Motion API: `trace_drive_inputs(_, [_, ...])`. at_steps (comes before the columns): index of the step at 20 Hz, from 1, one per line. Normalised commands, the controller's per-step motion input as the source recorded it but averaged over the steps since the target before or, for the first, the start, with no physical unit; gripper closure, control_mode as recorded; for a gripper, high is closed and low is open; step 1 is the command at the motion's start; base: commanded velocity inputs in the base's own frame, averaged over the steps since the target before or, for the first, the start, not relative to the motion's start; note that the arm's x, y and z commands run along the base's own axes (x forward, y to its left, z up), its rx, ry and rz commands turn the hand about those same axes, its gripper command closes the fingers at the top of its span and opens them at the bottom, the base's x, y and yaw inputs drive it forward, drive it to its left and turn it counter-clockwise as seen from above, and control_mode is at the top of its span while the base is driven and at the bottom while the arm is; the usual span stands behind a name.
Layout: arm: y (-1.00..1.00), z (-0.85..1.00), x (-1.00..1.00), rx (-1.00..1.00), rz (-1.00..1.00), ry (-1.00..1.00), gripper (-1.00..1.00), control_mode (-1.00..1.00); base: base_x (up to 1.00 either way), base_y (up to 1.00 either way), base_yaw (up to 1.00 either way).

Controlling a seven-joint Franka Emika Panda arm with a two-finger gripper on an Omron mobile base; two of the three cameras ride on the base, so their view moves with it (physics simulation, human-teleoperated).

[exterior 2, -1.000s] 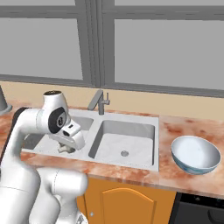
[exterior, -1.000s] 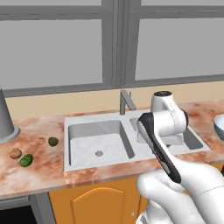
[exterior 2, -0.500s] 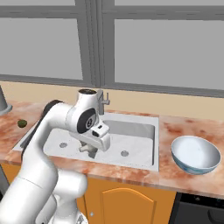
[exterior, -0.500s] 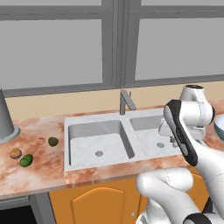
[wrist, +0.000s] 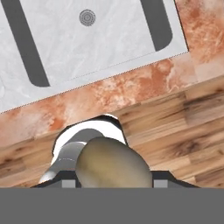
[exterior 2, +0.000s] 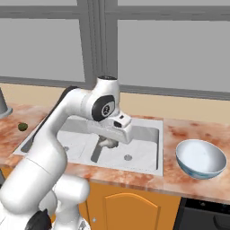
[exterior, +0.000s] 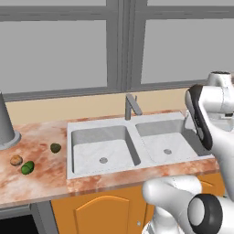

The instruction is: There is a mixed pile of frozen fruits and vegetables on the counter. Locate all the frozen vegetables and place the items in a bowl on the counter. Take all the frozen fruits and defrost them in a running sink.

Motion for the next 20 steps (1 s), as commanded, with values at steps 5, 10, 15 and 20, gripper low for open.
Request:
trace_drive_inputs(5, [-0.76,0.41,0.06,-0.03,0.01,0.06,1.00,-1.00,0.00,0.00,0.00])
trace_drive_inputs(10, [-0.74,0.02,0.07,0.01,0.00,0.03,1.00,-1.00,0.00,0.00,0.00])
trace_drive_inputs(15, [-0.81,-0.14,0.08,0.05,0.02,-0.10,1.00,-1.00,0.00,0.00,0.00])
trace_drive_inputs(20, [-0.83,-0.18,0.11,0.03,0.00,-0.12,1.00,-1.00,0.00,0.00,0.00])
